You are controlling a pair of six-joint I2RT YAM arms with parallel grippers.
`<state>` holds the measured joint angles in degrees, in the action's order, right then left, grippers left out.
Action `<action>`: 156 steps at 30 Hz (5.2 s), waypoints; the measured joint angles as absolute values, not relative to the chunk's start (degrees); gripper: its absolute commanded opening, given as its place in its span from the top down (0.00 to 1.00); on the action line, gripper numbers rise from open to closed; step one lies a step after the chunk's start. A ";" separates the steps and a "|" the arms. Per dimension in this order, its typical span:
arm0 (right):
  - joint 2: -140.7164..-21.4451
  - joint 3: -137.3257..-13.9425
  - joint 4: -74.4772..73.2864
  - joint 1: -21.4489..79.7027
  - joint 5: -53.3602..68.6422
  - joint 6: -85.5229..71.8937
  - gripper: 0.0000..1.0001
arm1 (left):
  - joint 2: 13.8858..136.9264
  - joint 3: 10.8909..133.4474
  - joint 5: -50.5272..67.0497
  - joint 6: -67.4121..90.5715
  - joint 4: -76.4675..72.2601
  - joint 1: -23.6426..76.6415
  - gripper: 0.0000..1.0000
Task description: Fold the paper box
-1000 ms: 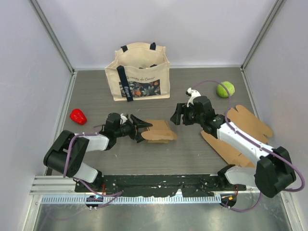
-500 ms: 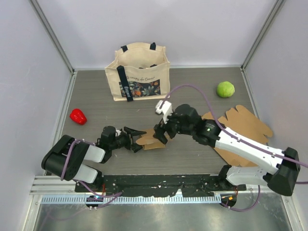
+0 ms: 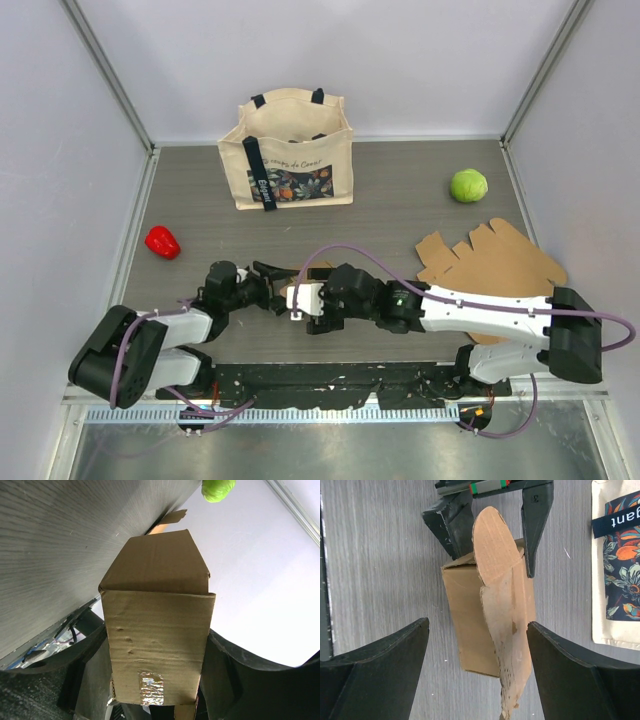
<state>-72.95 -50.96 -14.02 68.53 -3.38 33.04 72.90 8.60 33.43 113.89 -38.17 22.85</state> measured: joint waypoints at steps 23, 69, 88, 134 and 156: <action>-84.01 -43.00 12.08 72.69 -17.80 47.18 0.37 | 64.34 8.91 31.11 113.97 -29.10 22.50 0.19; -93.14 -70.52 -38.83 54.00 3.40 26.39 0.13 | 52.80 31.48 22.48 44.27 13.69 22.57 0.20; -75.81 -56.34 -32.60 51.33 1.69 24.03 0.13 | 55.99 39.92 14.02 24.43 10.48 37.60 0.18; -59.24 -38.48 -10.79 47.11 -6.76 -3.53 0.16 | 72.71 48.45 10.07 1.61 17.10 44.51 0.67; -63.42 -36.05 -4.56 48.66 -12.36 -6.28 0.22 | 76.47 57.89 10.11 8.91 24.58 44.51 1.00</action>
